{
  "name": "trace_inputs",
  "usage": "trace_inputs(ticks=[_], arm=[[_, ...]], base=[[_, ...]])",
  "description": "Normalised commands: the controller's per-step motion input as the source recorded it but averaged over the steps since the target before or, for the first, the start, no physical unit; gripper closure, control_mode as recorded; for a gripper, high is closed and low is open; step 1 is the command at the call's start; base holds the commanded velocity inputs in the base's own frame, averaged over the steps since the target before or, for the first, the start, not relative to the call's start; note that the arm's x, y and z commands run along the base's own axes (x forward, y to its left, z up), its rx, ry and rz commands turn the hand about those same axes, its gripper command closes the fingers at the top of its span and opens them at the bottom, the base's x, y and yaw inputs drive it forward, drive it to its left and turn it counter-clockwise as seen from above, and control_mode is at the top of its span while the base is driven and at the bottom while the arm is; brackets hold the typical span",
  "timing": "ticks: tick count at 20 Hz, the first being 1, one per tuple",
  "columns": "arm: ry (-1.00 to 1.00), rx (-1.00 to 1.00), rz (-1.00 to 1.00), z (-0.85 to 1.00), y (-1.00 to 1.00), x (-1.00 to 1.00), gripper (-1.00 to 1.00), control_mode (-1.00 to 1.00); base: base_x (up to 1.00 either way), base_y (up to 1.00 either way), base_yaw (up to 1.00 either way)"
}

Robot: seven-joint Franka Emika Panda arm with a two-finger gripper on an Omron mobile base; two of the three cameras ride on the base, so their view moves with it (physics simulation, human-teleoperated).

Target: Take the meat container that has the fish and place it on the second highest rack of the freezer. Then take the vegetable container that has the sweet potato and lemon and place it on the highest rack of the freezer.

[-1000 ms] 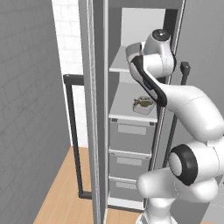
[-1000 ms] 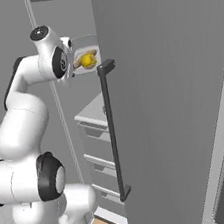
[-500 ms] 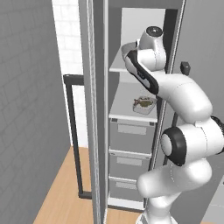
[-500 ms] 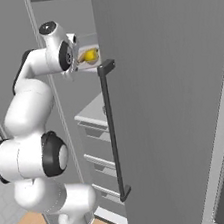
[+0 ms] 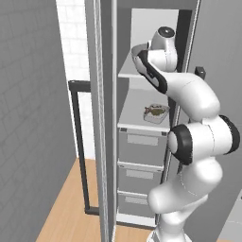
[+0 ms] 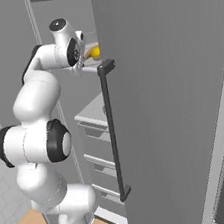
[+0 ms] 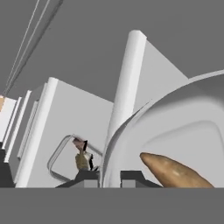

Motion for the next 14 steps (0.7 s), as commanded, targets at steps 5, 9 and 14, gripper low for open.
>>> trace_inputs(ticks=[5,9,14], arm=[[0.00,0.00,0.00,-0.03,-0.05,0.33,1.00,-1.00],[0.00,0.00,0.00,-0.14,-0.28,0.26,1.00,-1.00],[0.03,0.00,0.00,-0.14,-0.18,0.50,1.00,-1.00]], base=[[0.00,0.00,0.00],[0.00,0.00,0.00],[0.00,0.00,0.00]])
